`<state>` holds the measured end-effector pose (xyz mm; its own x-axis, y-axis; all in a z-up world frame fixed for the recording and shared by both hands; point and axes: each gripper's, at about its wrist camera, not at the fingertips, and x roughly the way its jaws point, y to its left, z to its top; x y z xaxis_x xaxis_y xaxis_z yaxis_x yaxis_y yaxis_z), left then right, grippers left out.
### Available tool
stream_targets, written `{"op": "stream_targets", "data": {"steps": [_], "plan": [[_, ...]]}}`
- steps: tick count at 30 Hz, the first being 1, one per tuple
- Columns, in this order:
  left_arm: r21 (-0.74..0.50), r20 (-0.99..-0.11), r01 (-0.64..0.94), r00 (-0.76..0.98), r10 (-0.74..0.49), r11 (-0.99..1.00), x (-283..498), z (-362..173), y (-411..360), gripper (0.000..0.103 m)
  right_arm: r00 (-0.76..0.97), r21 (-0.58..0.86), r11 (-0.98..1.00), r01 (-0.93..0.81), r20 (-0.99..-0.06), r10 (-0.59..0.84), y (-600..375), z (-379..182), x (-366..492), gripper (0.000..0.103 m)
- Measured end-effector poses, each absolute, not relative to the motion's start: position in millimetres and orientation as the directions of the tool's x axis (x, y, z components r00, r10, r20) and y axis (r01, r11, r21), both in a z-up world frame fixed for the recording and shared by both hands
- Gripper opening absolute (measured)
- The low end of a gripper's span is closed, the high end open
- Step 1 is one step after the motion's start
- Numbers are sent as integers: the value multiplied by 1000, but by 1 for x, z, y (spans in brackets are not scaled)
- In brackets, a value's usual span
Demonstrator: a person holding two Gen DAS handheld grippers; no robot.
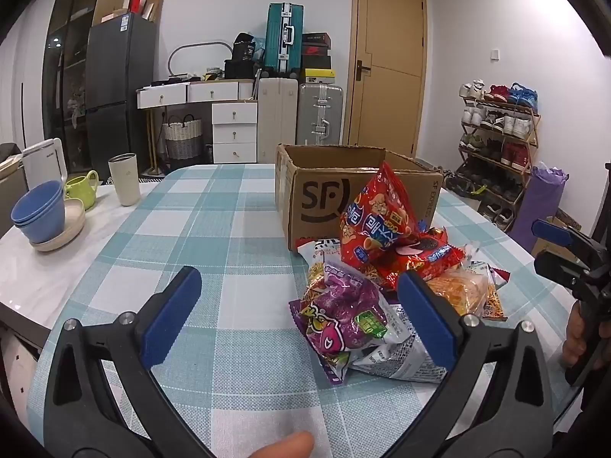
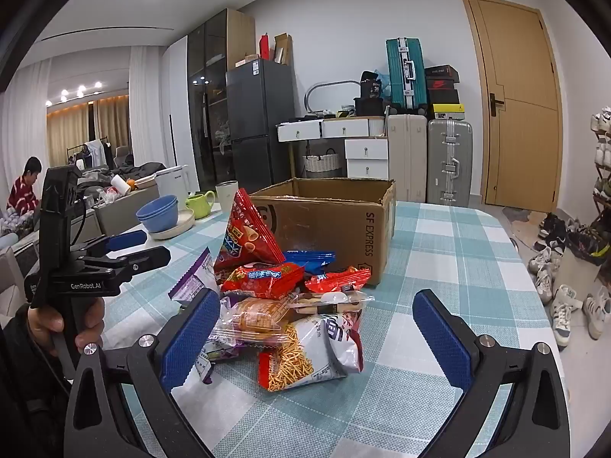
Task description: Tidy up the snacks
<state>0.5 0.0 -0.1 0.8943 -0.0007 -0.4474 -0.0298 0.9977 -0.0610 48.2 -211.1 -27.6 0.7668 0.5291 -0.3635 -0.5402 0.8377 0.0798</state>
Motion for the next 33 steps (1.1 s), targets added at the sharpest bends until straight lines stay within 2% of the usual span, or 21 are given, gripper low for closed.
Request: {"op": "stream_targets", "data": {"steps": [33], "plan": [[-63,-430,-27,903,-2,998,1,0,0,102,766,80,838,-540,-365,529,-211,-28,48,103]]}}
